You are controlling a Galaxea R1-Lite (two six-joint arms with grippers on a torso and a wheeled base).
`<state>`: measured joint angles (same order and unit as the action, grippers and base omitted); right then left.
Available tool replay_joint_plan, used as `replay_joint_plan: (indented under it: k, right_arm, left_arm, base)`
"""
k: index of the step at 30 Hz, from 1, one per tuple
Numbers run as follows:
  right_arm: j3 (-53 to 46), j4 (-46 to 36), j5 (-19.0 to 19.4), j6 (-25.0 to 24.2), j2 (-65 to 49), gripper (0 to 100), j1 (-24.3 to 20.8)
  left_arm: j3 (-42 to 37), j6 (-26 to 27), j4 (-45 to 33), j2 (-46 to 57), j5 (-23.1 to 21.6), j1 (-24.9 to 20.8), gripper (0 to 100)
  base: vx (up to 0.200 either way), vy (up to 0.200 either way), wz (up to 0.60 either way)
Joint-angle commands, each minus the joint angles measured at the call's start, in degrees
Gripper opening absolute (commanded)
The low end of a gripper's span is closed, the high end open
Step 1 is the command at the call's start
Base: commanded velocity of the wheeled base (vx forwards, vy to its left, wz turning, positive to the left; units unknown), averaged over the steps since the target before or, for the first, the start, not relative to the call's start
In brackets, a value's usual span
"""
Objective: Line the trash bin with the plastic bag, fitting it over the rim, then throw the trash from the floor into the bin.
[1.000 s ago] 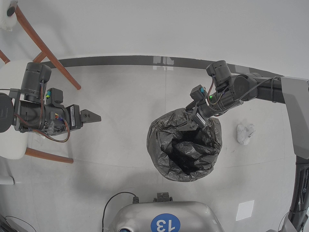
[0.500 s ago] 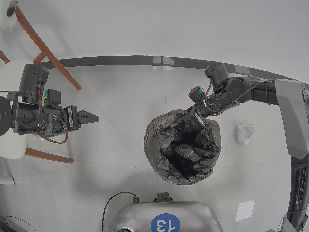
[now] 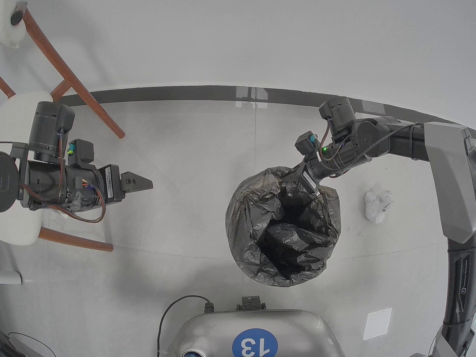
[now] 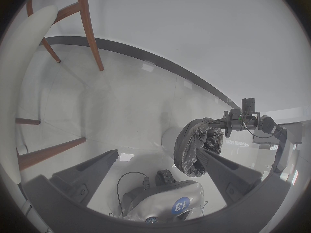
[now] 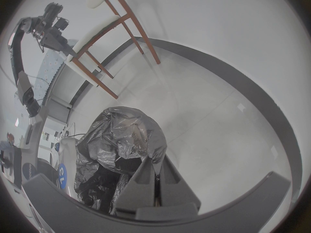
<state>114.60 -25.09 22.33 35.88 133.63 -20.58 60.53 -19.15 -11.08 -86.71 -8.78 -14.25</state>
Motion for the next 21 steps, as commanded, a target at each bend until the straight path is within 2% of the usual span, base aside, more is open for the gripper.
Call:
replay_joint_plan:
  k: [1, 5, 6, 21]
  right_arm:
    - [-0.01, -0.14, 0.08, -1.34, 1.54, 0, 0.36]
    - [-0.01, -0.31, 0.08, -1.60, 2.42, 0, 0.45]
    - [-0.01, -0.58, 0.08, -1.51, 2.42, 100, 0.45]
    - [-0.01, -2.25, 0.08, -1.25, -0.22, 100, 0.71]
  left_arm:
    - [-0.15, -0.01, 0.01, 0.14, -0.01, -0.08, 100]
    - [-0.32, -0.01, 0.01, 0.49, 0.08, 0.01, 100]
    - [-0.58, -0.01, 0.01, 0.58, -0.01, 0.01, 100]
    - [-1.82, -0.01, 1.24, 0.67, -0.10, -0.08, 100]
  base:
    - [0.000, 0.000, 0.00]
    - [0.000, 0.000, 0.00]
    - [0.000, 0.000, 0.00]
    - [0.000, 0.000, 0.00]
